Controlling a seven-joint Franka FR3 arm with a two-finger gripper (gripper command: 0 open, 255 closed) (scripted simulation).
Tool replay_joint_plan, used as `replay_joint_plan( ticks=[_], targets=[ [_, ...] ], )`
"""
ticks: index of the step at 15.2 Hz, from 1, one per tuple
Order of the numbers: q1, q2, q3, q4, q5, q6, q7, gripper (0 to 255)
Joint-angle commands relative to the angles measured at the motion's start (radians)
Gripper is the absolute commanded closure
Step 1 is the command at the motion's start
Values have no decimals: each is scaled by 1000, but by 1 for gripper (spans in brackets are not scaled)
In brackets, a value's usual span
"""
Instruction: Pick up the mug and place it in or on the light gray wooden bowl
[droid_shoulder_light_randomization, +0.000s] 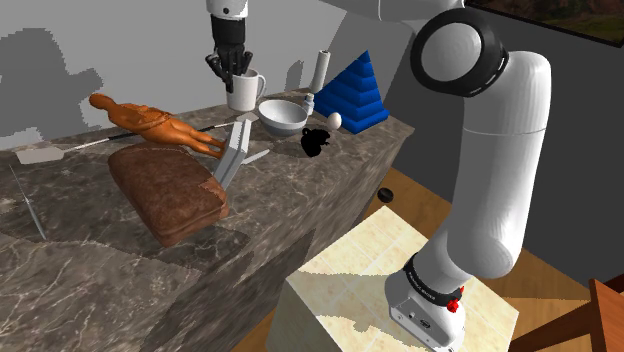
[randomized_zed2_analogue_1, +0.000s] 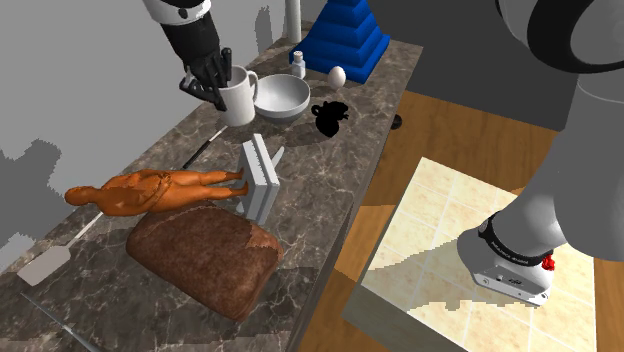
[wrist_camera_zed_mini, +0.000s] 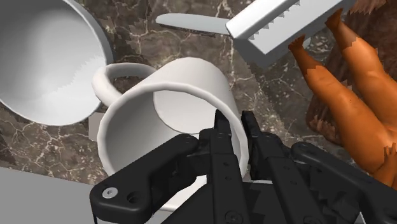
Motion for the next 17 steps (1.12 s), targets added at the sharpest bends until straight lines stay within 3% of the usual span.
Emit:
replay_joint_plan(
  ticks=[1,9,14,16,17],
  targets=[
    [-24,-5,-8,0,3,-3,-31,255],
    [-140,15,-52,59,13,-31,-193,255],
    [-207,70,-78,163,15,-74,-294,255],
    [-242,119,-92,252,16,-110,-348,255],
    [-244,112,-91,227,16,-92,-347,255]
  ],
)
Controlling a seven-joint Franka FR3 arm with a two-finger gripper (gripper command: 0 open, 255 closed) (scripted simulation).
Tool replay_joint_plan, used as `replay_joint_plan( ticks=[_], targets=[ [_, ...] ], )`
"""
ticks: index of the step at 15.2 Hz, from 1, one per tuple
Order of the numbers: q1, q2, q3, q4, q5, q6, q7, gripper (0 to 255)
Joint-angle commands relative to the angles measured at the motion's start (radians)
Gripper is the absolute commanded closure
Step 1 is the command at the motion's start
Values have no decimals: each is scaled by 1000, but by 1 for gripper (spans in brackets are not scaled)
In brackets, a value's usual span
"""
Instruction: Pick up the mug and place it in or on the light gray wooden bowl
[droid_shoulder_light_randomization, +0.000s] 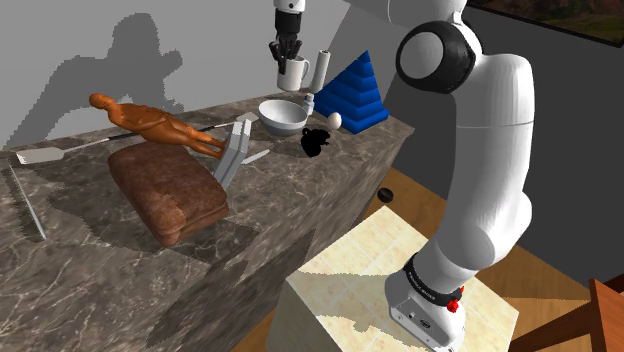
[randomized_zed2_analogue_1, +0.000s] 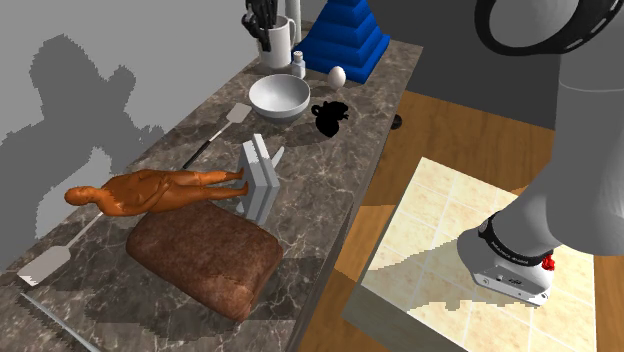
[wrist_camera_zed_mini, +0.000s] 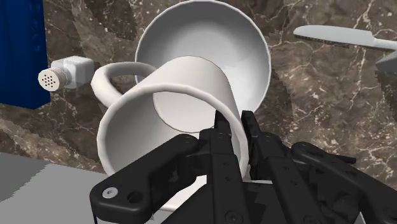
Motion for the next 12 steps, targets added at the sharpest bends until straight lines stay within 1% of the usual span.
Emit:
replay_joint_plan(
  ticks=[1,6,12],
  targets=[
    [-10,16,-3,10,0,7,-14,255],
    [-16,-5,-3,-92,1,88,-9,255],
    [-20,-14,-3,-188,1,174,-3,255]
  ],
)
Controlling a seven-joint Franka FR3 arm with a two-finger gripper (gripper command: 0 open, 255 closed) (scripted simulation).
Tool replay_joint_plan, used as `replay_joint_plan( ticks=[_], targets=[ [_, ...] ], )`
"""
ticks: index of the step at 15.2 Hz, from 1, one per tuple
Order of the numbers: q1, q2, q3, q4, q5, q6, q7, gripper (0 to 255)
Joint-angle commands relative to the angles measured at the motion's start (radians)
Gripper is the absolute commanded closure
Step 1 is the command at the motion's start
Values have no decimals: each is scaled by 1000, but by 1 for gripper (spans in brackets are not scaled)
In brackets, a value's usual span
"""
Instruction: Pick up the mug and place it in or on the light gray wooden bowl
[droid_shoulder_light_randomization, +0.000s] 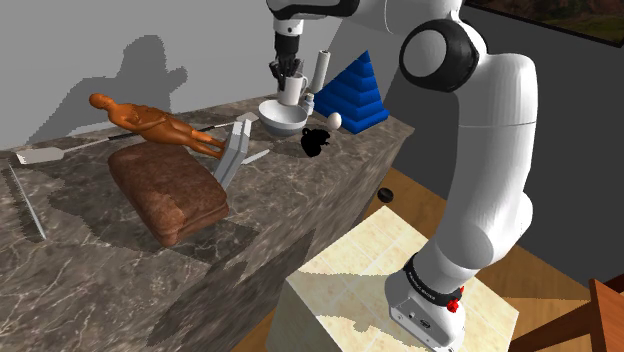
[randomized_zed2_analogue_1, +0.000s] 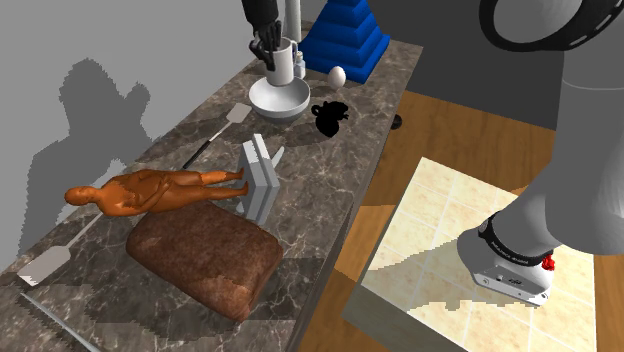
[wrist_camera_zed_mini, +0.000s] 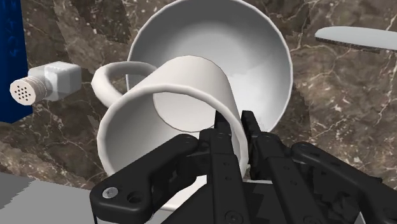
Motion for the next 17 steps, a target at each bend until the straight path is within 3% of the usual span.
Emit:
replay_joint_plan(
  ticks=[1,5,12,13,17],
  targets=[
    [-1,1,0,-26,-1,28,2,255],
    [-3,3,-1,-72,-2,76,6,255],
    [-3,3,-1,-72,-2,76,6,255],
    [-3,2,-1,-73,-2,76,6,0],
    [-3,3,-1,-73,-2,76,6,0]
  ],
)
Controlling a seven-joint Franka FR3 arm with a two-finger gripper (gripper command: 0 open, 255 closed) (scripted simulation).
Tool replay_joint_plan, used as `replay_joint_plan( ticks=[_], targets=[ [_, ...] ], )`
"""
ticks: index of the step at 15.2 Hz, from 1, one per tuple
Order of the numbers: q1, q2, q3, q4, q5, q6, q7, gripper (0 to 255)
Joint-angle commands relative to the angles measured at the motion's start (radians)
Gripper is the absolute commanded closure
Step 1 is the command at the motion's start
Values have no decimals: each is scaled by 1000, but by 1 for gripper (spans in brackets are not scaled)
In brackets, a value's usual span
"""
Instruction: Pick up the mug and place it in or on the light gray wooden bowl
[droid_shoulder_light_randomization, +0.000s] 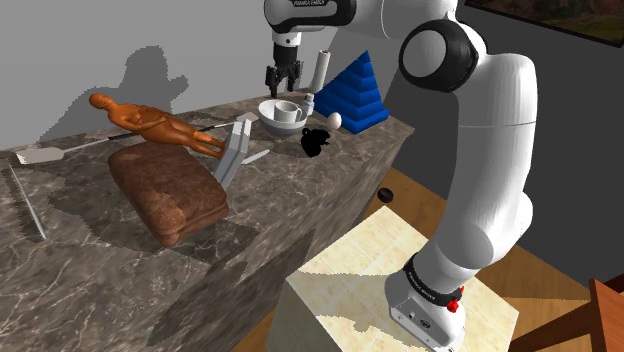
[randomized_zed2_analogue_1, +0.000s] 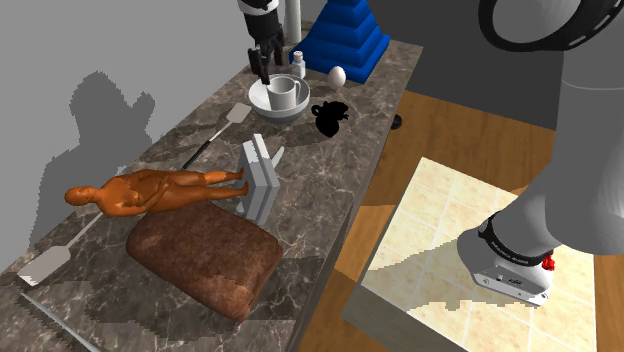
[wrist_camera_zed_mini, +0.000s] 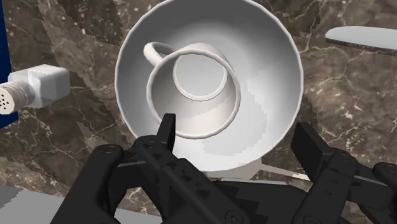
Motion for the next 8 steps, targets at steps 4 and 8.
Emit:
replay_joint_plan(
  ticks=[4,8],
  targets=[
    [8,7,1,113,1,-105,-4,0],
    [10,13,1,148,1,-135,-5,0]
  ],
)
